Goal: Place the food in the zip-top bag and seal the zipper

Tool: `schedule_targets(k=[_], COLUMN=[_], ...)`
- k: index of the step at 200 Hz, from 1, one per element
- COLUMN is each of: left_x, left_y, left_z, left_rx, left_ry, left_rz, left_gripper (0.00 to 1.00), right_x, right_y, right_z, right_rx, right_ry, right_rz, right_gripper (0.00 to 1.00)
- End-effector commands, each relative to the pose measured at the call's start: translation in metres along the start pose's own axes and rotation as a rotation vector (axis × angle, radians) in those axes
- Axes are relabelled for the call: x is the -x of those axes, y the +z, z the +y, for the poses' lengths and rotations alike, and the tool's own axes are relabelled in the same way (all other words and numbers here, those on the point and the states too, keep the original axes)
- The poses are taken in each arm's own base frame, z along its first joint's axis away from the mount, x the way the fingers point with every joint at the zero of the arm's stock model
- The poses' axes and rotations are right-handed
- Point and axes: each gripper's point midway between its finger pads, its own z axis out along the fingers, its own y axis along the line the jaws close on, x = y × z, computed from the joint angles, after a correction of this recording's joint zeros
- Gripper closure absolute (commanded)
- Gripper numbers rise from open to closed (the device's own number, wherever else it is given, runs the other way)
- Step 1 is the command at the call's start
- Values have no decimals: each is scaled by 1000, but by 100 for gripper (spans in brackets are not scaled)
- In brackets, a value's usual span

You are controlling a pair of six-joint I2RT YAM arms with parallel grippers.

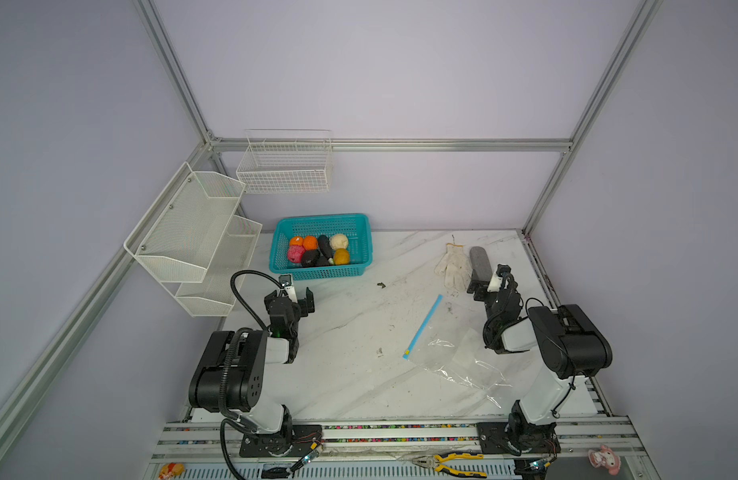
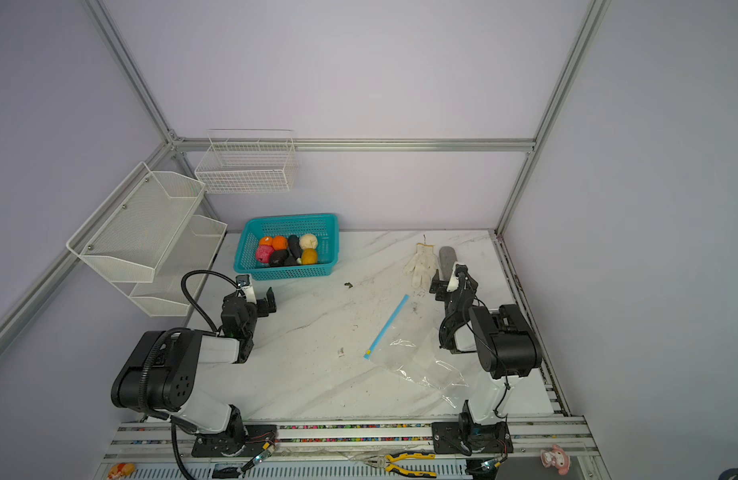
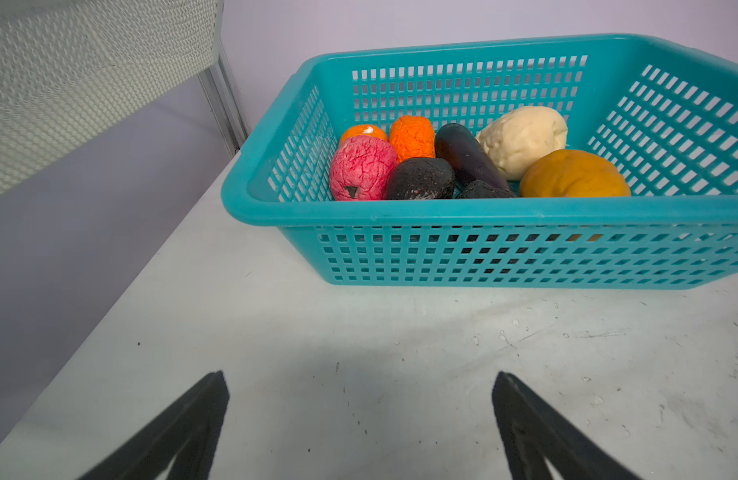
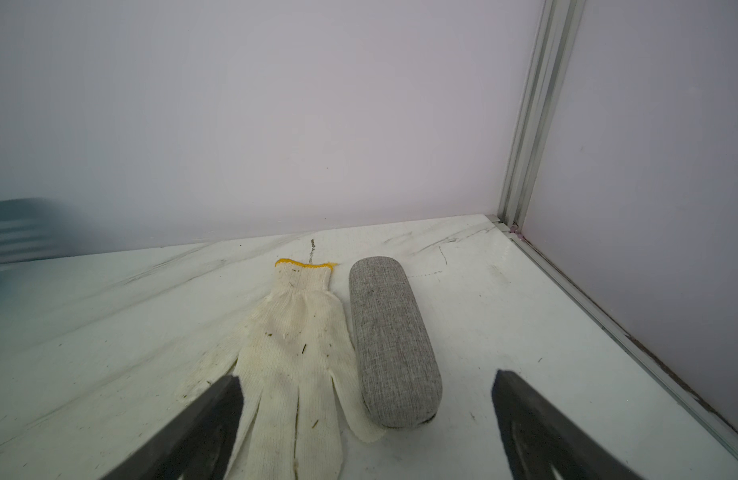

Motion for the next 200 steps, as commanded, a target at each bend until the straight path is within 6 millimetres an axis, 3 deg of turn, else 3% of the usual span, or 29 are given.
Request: schedule_targets(k=[1, 27, 37, 58, 69, 85, 98, 112, 124, 128, 148, 183, 200], left_x=[6, 21, 31, 65, 77, 80, 77, 75, 72, 71, 67, 67, 65], left_y=[-4, -11, -16, -36, -46, -57, -66, -75, -82, -85, -100, -120, -125], left_z=[1, 3, 5, -5, -11, -19, -36, -51, -78, -87, -128, -189, -211], left_rx=[11, 52, 57, -28, -61, -62, -84, -80, -168, -193, -295, -454, -512], left_ry=[-2, 15, 17, 20, -34, -130, -150, -159, -163, -165, -150, -54, -21], left_rz=[-38, -62, -38, 8, 31, 108, 170, 218, 278, 297, 346, 357, 372], left_gripper=[0, 0, 0, 0, 0, 0, 0, 0, 0, 0, 0, 0, 0], right_x=[7, 8, 23, 53, 67, 63, 50, 35, 15, 5, -4, 3, 4], right_y=[1, 0, -1, -1, 1, 5, -4, -29, -54, -61, -93, -121, -133], right_z=[1, 0, -10, -1, 0, 23, 52, 73, 96, 95, 64, 30, 4], right_rx=[6, 1, -80, -153, -251, -235, -170, -105, 35, 28, -120, -274, -382], right_ry=[4, 5, 24, 8, 167, 324, 355, 384, 418, 413, 364, 400, 450], right_rz=[-24, -31, -51, -17, 25, 183, 323, 446, 595, 647, 749, 743, 740], right_gripper=[3, 3, 3, 3, 3, 3, 3, 3, 3, 3, 3, 3, 3])
